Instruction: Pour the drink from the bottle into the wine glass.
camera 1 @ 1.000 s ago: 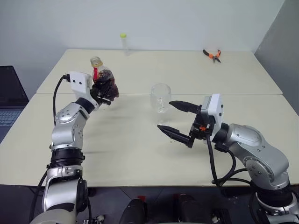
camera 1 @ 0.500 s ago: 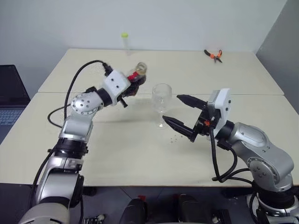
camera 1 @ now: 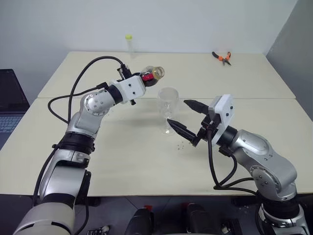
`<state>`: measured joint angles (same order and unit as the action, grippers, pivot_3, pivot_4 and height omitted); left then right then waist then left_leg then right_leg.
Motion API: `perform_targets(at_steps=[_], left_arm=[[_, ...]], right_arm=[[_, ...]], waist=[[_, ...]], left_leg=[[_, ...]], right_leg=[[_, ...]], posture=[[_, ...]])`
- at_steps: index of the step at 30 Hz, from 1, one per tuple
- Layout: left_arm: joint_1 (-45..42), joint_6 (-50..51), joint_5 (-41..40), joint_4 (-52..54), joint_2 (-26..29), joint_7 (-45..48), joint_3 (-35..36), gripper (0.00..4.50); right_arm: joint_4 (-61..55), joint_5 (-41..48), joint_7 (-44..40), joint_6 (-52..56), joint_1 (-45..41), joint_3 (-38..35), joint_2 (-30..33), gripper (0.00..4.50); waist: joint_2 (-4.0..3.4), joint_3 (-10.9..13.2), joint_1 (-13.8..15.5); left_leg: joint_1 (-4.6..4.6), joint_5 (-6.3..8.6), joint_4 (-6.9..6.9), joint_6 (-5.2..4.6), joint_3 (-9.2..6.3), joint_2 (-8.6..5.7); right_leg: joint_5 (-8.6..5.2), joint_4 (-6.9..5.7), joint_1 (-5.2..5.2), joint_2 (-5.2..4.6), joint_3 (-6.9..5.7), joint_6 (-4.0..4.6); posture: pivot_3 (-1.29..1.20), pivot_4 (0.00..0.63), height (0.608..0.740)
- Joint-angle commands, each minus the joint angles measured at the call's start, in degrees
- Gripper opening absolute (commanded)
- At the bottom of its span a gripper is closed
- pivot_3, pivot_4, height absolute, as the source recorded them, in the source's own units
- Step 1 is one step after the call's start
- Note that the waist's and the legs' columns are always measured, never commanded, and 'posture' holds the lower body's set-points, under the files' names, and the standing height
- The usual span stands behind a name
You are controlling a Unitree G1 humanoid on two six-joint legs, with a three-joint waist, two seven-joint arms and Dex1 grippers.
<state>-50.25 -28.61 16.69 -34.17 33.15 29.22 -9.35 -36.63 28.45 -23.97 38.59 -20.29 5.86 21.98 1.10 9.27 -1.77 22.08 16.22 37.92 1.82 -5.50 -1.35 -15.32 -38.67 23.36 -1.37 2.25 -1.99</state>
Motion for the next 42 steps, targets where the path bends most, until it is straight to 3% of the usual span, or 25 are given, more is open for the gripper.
perform_targets(at_steps=[1, 24, 42], left_arm=[[-2.9, -5.2, 2.9, -0.4, 1.4, -4.2, -0.1, 0.76], [-7.5, -15.4, 14.9, -7.0, 4.9, -15.0, -4.4, 0.76], [-11.5, -19.1, 20.5, -9.7, 6.9, -20.8, -6.8, 0.76]], right_arm=[[-0.3, -1.0, 0.7, -1.6, -1.2, 0.1, -0.8, 4.5], [3.2, -6.0, -1.8, -9.4, -0.6, 2.3, -2.9, 4.5], [3.3, -7.0, -2.0, -8.2, 0.8, 2.6, -2.9, 4.5]], waist=[[0.0, 0.0, 0.0], [0.0, 0.0, -0.1], [0.0, 0.0, -0.1]], left_leg=[[0.0, 0.0, 0.0, 0.0, 0.0, 0.0], [0.02, 0.0, 0.01, 0.0, 0.04, -0.02], [0.03, 0.0, 0.02, 0.0, 0.08, -0.03]], right_leg=[[0.0, 0.0, 0.0, 0.0, -0.01, 0.0], [0.0, -0.12, 0.08, 0.01, 0.01, 0.0], [0.0, -0.17, 0.12, 0.01, 0.03, 0.0]], posture=[[0.0, 0.15, 0.74], [0.0, 0.15, 0.74], [0.0, 0.15, 0.74]])
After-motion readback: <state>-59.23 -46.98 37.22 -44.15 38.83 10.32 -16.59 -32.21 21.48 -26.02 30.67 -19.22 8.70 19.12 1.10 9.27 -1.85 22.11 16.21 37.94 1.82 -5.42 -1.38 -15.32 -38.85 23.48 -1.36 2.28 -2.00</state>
